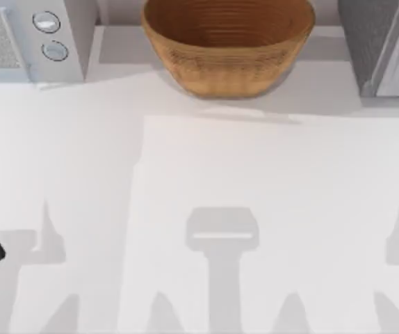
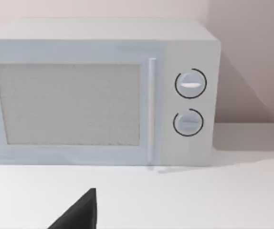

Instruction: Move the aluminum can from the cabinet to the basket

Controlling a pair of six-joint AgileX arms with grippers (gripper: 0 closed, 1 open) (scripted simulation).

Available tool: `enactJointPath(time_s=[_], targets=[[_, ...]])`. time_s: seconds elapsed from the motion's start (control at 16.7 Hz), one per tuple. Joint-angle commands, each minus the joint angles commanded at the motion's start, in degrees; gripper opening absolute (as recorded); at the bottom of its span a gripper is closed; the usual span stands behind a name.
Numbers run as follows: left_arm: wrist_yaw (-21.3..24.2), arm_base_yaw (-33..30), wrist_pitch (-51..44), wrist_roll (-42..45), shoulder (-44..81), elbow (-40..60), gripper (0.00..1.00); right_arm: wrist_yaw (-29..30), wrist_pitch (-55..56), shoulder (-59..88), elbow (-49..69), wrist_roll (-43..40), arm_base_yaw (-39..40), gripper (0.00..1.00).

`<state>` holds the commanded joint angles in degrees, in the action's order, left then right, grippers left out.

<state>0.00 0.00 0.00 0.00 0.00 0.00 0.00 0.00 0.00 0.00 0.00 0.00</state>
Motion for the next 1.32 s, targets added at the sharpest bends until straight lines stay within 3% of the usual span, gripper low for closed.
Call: enactJointPath(time_s=[0.24, 0.48, 1.32], targets=[[0.0, 0.0, 0.0, 0.0, 0.0, 0.0, 1.00, 0.2, -0.5, 1.7, 1.9, 0.0, 0.3, 1.00], [0.0, 0.0, 0.0, 0.0, 0.0, 0.0, 1.00, 1.6, -3.3, 11.3, 12.8, 0.1, 1.7, 1.00], [0.0, 0.0, 0.0, 0.0, 0.0, 0.0, 1.00, 9.8, -20.6, 65.5, 85.7, 0.7, 9.0, 1.00]])
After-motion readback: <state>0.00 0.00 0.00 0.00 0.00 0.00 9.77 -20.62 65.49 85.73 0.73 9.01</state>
